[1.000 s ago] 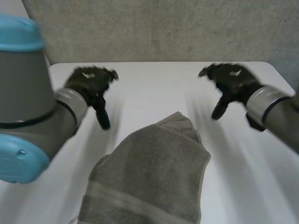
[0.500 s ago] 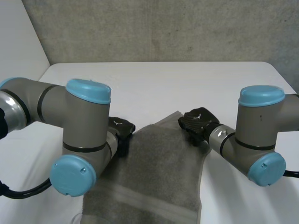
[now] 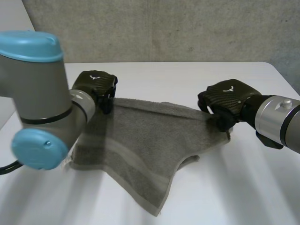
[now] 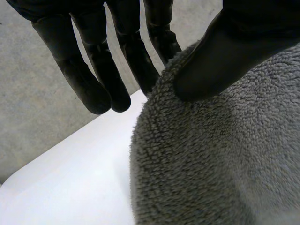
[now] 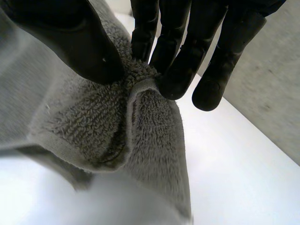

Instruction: Fold the towel.

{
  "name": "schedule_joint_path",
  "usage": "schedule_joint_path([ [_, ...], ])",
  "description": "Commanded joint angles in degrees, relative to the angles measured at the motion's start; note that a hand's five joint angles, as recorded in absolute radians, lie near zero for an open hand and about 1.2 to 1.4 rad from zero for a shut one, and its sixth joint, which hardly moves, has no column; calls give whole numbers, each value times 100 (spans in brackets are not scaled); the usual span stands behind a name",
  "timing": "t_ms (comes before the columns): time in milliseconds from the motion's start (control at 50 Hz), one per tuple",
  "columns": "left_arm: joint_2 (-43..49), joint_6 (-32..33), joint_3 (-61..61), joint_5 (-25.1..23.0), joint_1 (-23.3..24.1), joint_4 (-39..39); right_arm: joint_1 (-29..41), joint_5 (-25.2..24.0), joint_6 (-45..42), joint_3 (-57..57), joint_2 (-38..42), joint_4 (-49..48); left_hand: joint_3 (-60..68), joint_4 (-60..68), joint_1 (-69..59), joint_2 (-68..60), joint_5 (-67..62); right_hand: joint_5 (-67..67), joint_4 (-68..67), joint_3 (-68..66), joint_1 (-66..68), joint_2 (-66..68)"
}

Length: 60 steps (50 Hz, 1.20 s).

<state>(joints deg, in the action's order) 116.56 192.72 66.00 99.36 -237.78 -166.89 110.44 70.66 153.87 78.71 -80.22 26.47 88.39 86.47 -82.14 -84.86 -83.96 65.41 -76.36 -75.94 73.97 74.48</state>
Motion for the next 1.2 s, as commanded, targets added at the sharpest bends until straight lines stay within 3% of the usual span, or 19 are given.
schedule_joint_path([
  [20,1173,116,-858,-127,4,-834,373,-246,1304,-224,560,-749,-839,-647,214,486,1396,459,-364,-406,603,552],
  [80,1665,370,-1325,-118,-84,-1195,627,-141,1977,-312,1208,-1571,-839,-647,214,486,1396,459,-364,-406,603,552],
  [120,1826,468,-1476,-153,-207,-1302,795,-105,2227,-409,1448,-1812,-1493,-1300,868,1140,2049,459,-364,-406,603,552],
  [140,1904,512,-1537,-171,-303,-1346,943,-9,2357,-548,1657,-1838,-3324,-3132,2700,2972,3881,459,-364,-406,603,552],
  [160,1905,512,-1538,-171,-304,-1346,997,122,2402,-697,1807,-1830,-3343,-3151,2718,2990,3900,-84,180,138,59,8],
  [180,1931,512,-1546,-206,-347,-1337,997,123,2402,-699,1808,-1830,-5591,-5399,4967,5239,6148,-90,185,143,54,3],
  [200,1923,512,-1512,-267,-348,-1337,1032,271,2402,-794,1895,-1839,-6879,-6687,6255,6527,7436,-2238,2334,2291,-2095,-2145],
  [220,1923,512,-1511,-268,-348,-1337,1032,438,2402,-848,1905,-1847,-6892,-6700,6268,6540,7449,-4291,4387,4345,-4148,-4199],
  [240,1888,504,-1485,-329,-357,-1320,1032,440,2402,-848,1905,-1847,-7575,-7383,6951,7222,8132,-4312,4407,4365,-4168,-4219],
  [260,1783,495,-1415,-338,-365,-1302,1024,588,2411,-874,1905,-1847,-7732,-7539,7107,7379,8289,-5544,5640,5598,-5401,-5452],
  [360,1125,468,-837,-347,-418,-1302,997,923,2367,-796,1582,-1874,-7750,-7558,7126,7398,8307,-6541,6636,6594,-6397,-6448],
  [540,-143,310,624,-303,-357,-1276,287,739,2070,318,702,-1900,-7716,-7524,7092,7364,8273,-6541,6636,6594,-6397,-6448],
  [600,-573,90,1336,-303,-260,-1276,93,564,1841,811,517,-1918,-7615,-7423,6991,7263,8172,-6541,6636,6594,-6397,-6448],
  [680,-1100,-453,1994,-294,221,-1302,-109,501,1796,1224,438,-2066,-7515,-7322,6890,7162,8072,-6541,6636,6594,-6397,-6448],
  [820,-802,-1131,2233,-92,909,-1320,-286,536,2023,2148,420,-2717,-7498,-7305,6873,7145,8055,-6541,6636,6594,-6397,-6448],
  [860,-435,-1289,2163,249,1268,-1329,-277,536,2181,2279,420,-2779,-7515,-7322,6890,7162,8071,-6541,6636,6594,-6397,-6448],
  [1020,164,-1290,2048,1050,1498,-1452,-277,484,2745,2658,490,-2858,-7548,-7356,6924,7196,8105,-6541,6636,6594,-6397,-6448],
  [1200,297,-1342,2066,1235,1708,-1452,-198,492,2657,2940,508,-3095,-7498,-7305,6873,7145,8055,-6432,6527,6485,-6288,-6339],
])
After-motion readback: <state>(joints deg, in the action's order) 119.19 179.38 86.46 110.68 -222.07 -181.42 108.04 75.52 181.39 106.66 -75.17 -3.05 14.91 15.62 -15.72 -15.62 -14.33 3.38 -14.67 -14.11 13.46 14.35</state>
